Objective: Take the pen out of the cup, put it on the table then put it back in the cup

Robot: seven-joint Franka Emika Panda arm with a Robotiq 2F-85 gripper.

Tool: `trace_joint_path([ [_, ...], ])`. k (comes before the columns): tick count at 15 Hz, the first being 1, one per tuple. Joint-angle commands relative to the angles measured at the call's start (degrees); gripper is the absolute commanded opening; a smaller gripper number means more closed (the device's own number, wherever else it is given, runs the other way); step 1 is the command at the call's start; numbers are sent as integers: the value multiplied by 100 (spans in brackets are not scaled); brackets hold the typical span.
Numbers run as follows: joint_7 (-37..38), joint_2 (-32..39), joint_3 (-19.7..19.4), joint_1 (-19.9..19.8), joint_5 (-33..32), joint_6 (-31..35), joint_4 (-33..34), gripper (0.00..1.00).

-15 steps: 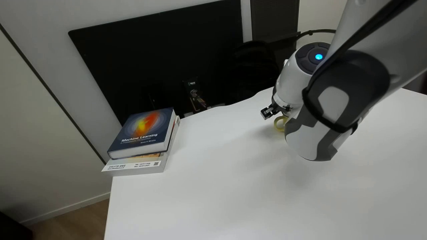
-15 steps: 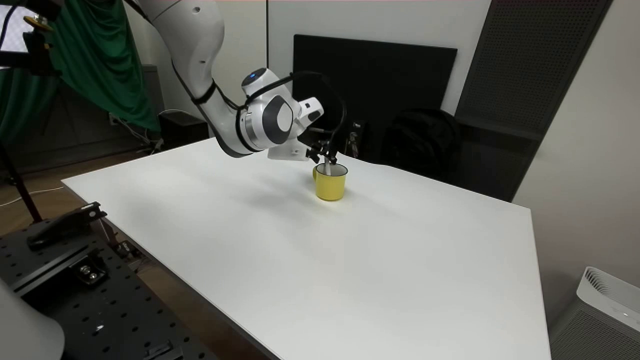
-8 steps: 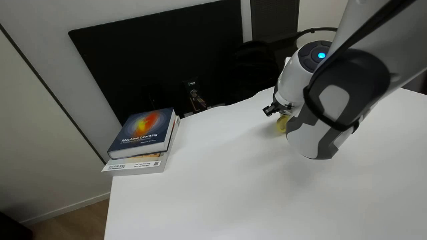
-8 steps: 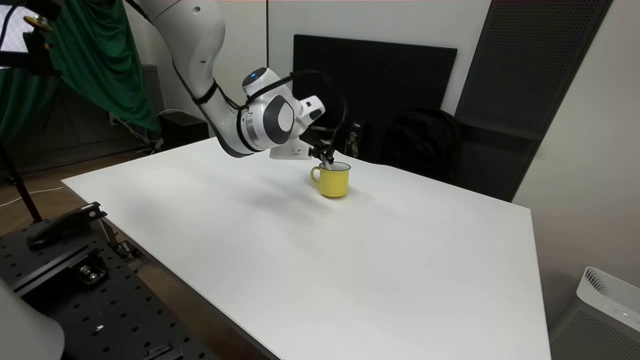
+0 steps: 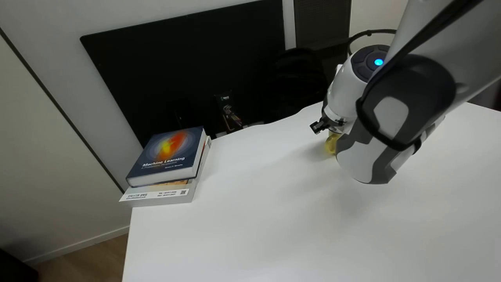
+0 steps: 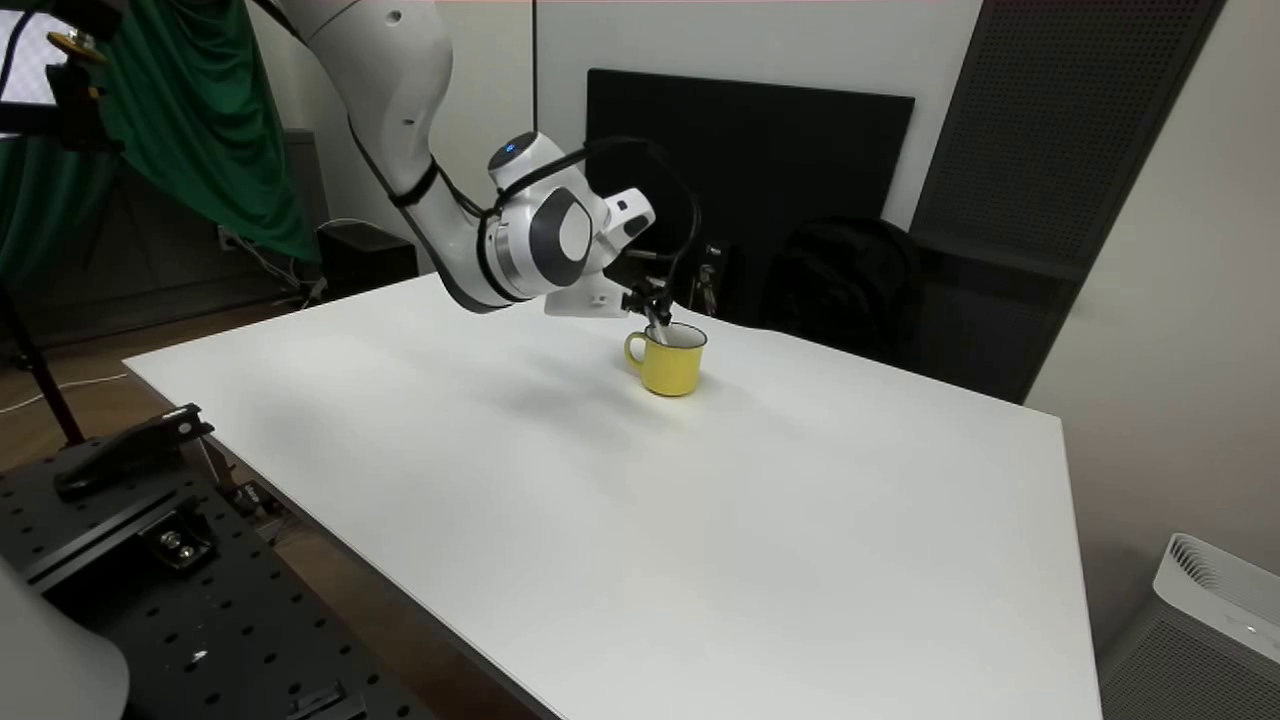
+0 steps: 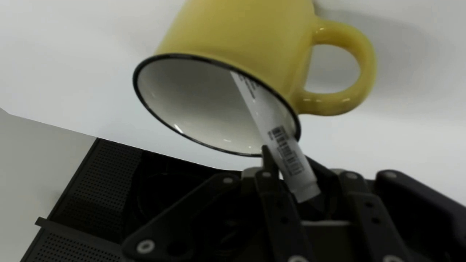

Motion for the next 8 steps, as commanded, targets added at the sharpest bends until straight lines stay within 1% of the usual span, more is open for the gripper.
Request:
trace_joint_path([
  [1, -104, -144, -404, 407, 646, 131, -501, 2],
  [2, -81, -172, -469, 388, 713, 96, -398, 0],
  [3, -62, -168, -554, 397, 786, 85, -315, 2],
  [5, -37, -191, -712, 408, 944, 46, -154, 2],
  [6, 179, -170, -873, 468, 853, 16, -87, 2],
  [8, 223, -212, -1051, 488, 862, -97, 49, 2],
])
